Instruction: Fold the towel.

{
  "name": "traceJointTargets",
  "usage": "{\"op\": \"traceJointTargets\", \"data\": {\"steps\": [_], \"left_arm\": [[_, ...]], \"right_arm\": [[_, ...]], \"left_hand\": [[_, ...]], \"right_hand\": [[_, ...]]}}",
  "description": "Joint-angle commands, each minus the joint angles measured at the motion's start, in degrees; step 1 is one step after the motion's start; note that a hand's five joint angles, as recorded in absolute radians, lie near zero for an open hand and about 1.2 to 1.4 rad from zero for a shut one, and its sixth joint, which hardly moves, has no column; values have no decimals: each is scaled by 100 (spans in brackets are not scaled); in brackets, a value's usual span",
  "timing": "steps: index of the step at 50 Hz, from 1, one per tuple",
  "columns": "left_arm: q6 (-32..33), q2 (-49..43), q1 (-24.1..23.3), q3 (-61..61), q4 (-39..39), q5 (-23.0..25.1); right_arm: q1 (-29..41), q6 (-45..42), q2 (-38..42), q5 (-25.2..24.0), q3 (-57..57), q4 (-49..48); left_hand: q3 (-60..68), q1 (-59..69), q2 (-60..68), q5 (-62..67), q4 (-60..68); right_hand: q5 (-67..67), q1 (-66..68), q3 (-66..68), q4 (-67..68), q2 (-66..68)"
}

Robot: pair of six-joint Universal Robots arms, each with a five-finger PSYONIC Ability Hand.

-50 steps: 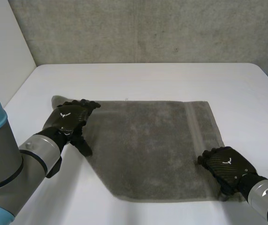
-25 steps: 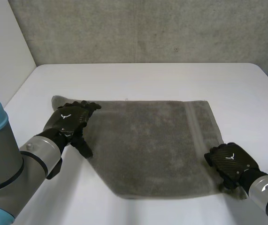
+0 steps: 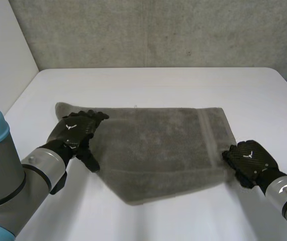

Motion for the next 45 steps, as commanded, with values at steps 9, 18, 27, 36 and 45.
{"op": "traceJointTargets", "data": {"steps": [9, 18, 27, 36, 45], "left_arm": [[-84, -20, -486, -177, 8, 5], [-93, -730, -1039, -142, 376, -21], [-40, -1118, -1470, -107, 956, -38], [-22, -1417, -1628, -36, 1221, -38], [-31, -1768, -1646, 95, 1221, -56]], "right_arm": [[169, 899, -80, 455, -409, 77], [310, 1337, -309, 867, -523, 393], [328, 1900, -309, 1105, -742, 841], [354, 2147, -300, 1167, -831, 868], [495, 2129, -274, 1281, -875, 851]], "left_hand": [[182, 189, 184, 53, 184], [149, 156, 151, 20, 150], [333, 340, 335, 204, 334], [2706, 2712, 2707, 2576, 2707], [2672, 2679, 2674, 2543, 2674]], "right_hand": [[1254, 1147, 1262, 1240, 1241], [1254, 1147, 1262, 1240, 1241], [1254, 1147, 1262, 1240, 1241], [1254, 1147, 1262, 1240, 1241], [1254, 1147, 1262, 1240, 1241]]}}
